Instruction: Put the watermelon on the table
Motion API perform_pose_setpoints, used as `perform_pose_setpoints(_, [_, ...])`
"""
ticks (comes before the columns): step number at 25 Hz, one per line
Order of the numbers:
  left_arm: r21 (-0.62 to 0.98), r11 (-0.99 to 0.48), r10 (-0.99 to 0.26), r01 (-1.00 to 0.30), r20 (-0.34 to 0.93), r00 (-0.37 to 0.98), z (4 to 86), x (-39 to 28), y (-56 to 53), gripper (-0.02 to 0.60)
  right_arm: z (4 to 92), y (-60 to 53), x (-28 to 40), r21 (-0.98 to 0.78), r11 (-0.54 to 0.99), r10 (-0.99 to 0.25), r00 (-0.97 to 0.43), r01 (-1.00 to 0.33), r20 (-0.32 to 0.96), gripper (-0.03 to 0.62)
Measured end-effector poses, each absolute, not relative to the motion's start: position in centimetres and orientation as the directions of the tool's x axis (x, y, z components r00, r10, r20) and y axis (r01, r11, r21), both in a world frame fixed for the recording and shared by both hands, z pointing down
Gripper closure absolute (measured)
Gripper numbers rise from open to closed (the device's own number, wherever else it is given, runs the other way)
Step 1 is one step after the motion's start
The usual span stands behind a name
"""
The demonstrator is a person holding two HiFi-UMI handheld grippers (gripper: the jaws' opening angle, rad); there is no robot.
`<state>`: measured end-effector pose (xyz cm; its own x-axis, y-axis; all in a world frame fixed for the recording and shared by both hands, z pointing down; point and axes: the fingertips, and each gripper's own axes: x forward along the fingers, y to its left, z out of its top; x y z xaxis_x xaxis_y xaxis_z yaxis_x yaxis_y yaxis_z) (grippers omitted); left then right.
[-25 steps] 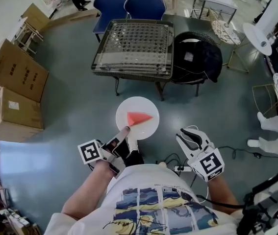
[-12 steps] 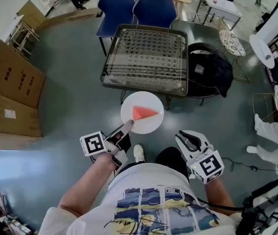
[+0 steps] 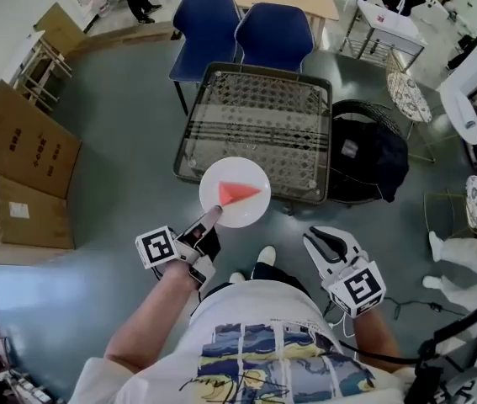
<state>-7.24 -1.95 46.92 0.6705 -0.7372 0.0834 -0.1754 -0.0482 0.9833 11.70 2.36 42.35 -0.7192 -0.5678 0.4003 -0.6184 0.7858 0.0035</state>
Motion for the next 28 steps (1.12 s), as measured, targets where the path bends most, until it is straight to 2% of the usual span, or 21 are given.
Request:
perform_pose_setpoints(5, [0.977, -0.046, -0.755, -0.206, 0.101, 0.648, 48.1, -8.0, -8.1, 0.565, 41.8, -2.4, 12.5, 0.007, 0.796, -0.563, -0.736, -0.606, 0.376, 0.528])
perform_pose_setpoints(13, [0.976, -0.012, -0.759, -0.216, 0.131, 0.638, 52.9, -9.6, -18.2, 0.565, 44.2, -7.6, 14.0, -0.042, 0.751, -0.581, -0.690, -0.659, 0.433, 0.529])
perform_pose_setpoints(28, [0.952, 0.052, -0.680, -0.302, 0.256, 0.687, 66.6, -15.2, -39.3, 0.565, 44.6, -18.9, 9.0, -0.046, 0.582, -0.663, -0.506, -0.812, 0.552, 0.529])
